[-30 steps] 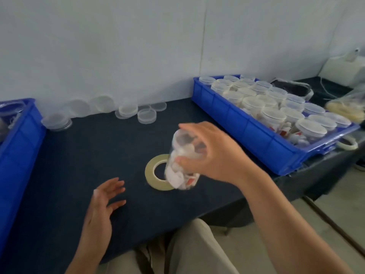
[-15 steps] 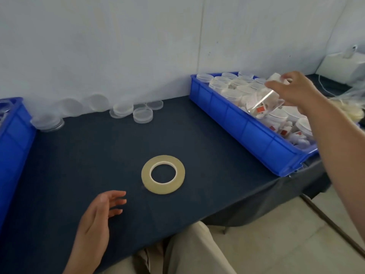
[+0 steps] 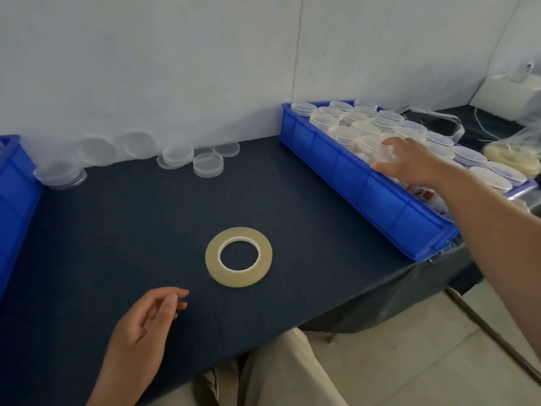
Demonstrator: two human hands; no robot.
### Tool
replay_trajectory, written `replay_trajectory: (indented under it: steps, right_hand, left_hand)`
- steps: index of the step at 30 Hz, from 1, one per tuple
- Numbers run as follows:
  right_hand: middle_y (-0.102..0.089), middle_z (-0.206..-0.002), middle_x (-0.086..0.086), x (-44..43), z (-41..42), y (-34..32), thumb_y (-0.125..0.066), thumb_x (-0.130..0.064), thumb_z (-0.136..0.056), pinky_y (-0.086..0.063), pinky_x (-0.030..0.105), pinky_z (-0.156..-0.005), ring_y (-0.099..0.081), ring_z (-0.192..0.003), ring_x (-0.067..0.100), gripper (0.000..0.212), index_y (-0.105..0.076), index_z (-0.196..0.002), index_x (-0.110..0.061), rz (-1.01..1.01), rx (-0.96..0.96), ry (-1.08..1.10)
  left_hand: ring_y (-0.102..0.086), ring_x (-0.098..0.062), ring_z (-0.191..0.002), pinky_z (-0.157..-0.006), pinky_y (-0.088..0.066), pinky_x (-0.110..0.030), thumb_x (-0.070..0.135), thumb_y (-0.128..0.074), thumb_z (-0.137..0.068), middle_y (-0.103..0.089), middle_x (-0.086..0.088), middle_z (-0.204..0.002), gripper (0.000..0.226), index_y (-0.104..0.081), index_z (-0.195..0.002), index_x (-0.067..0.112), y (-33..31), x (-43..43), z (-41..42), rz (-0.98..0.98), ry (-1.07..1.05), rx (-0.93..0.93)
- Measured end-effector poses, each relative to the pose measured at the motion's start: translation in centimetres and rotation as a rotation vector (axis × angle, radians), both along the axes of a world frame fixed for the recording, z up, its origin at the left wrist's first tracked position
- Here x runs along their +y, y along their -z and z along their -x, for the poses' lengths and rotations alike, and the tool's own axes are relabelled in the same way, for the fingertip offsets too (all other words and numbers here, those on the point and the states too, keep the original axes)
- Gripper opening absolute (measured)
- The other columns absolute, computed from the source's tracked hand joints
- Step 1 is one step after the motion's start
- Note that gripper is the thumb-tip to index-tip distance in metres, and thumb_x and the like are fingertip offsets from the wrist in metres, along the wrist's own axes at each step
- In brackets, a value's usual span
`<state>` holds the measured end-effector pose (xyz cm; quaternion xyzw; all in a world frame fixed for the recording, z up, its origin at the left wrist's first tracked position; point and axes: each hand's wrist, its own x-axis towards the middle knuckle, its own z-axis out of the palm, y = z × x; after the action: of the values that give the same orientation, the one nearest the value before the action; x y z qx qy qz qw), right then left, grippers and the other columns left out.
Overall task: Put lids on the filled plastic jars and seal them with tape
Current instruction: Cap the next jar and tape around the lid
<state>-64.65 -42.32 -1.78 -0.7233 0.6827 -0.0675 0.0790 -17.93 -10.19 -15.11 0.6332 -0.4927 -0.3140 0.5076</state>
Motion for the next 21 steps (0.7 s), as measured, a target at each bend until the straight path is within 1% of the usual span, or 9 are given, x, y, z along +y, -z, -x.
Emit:
replay_trajectory:
  steps: [3,6,9,11,13,15,18,20,21]
  right_hand:
    - [-0.032,-0.163,0.012,0.5,-0.1,1.1,-0.048,-0.067,-0.099,-0.028,0.060,-0.120,-0.028,-0.150,0.040,0.071,-0.036,-0.158,-0.030,0.000,0.049,0.019]
    - [-0.019,-0.169,0.005,1.0,-0.1,1.4,-0.027,-0.066,-0.106,-0.019,0.059,-0.124,-0.016,-0.157,0.037,0.063,-0.034,-0.159,-0.034,-0.009,0.011,0.021]
    - [-0.017,-0.172,0.004,1.0,-0.5,0.9,-0.017,-0.065,-0.107,-0.016,0.059,-0.127,-0.012,-0.159,0.036,0.064,-0.030,-0.161,-0.033,-0.054,0.031,0.020]
    - [-0.022,-0.171,0.007,1.1,-1.0,0.1,-0.016,-0.069,-0.105,-0.018,0.060,-0.125,-0.017,-0.158,0.037,0.069,-0.032,-0.161,-0.030,-0.053,0.085,0.024]
    - [-0.031,-0.167,0.010,1.3,-1.9,-1.0,-0.017,-0.071,-0.104,-0.023,0.061,-0.123,-0.027,-0.154,0.038,0.075,-0.041,-0.158,-0.025,0.052,0.103,0.009]
    - [-0.043,-0.161,0.012,1.8,-3.6,-2.2,-0.025,-0.068,-0.105,-0.031,0.057,-0.120,-0.038,-0.148,0.036,0.071,-0.051,-0.151,-0.021,0.184,0.053,-0.048]
    - [-0.065,-0.136,0.003,4.0,-7.8,-3.5,-0.049,-0.050,-0.106,-0.047,0.043,-0.102,-0.059,-0.128,0.027,0.040,-0.067,-0.129,-0.022,0.351,-0.126,-0.199]
    - [-0.071,-0.108,-0.012,7.0,-12.0,-3.9,-0.051,-0.035,-0.105,-0.049,0.036,-0.085,-0.067,-0.106,0.019,0.019,-0.070,-0.104,-0.030,0.376,-0.280,-0.297]
    - [-0.070,-0.098,-0.015,8.8,-14.2,-3.9,-0.049,-0.031,-0.103,-0.051,0.036,-0.080,-0.068,-0.097,0.015,0.021,-0.068,-0.094,-0.034,0.364,-0.345,-0.349]
  left_hand:
    - [-0.070,0.000,-0.095,-0.079,-0.051,-0.007,0.047,-0.054,-0.090,-0.077,0.010,-0.103,0.022,-0.076,-0.096,0.045,-0.2,0.0,0.0,-0.003,0.014,0.005]
    - [-0.070,0.000,-0.094,-0.080,-0.051,-0.007,0.044,-0.055,-0.090,-0.077,0.009,-0.103,0.022,-0.076,-0.096,0.044,-0.2,-0.1,0.1,-0.005,0.027,0.002]
    - [-0.070,0.000,-0.094,-0.079,-0.051,-0.008,0.046,-0.055,-0.090,-0.077,0.009,-0.102,0.022,-0.076,-0.096,0.044,-0.3,-0.1,0.1,-0.015,0.034,-0.010]
    - [-0.070,0.001,-0.093,-0.079,-0.052,-0.008,0.048,-0.054,-0.090,-0.077,0.010,-0.100,0.022,-0.075,-0.095,0.045,-0.3,-0.1,0.1,-0.030,0.034,-0.018]
    - [-0.070,0.000,-0.093,-0.079,-0.052,-0.010,0.050,-0.054,-0.089,-0.077,0.010,-0.099,0.023,-0.075,-0.094,0.045,-0.5,-0.1,0.2,-0.038,0.029,-0.033]
    - [-0.070,0.000,-0.093,-0.079,-0.052,-0.011,0.052,-0.053,-0.088,-0.077,0.010,-0.099,0.023,-0.075,-0.093,0.046,-0.5,0.0,0.2,-0.040,0.017,-0.041]
    - [-0.069,0.000,-0.094,-0.079,-0.055,-0.019,0.046,-0.053,-0.096,-0.075,0.013,-0.099,0.019,-0.072,-0.094,0.050,-0.3,-0.1,0.0,-0.078,0.016,-0.069]
    - [-0.068,0.000,-0.095,-0.080,-0.053,-0.025,0.037,-0.052,-0.103,-0.074,0.014,-0.099,0.024,-0.070,-0.095,0.051,-0.2,-0.1,-0.2,-0.113,0.011,-0.101]
    - [-0.068,-0.001,-0.095,-0.080,-0.052,-0.026,0.034,-0.052,-0.105,-0.074,0.014,-0.099,0.027,-0.070,-0.095,0.050,-0.2,0.0,-0.2,-0.121,0.003,-0.099]
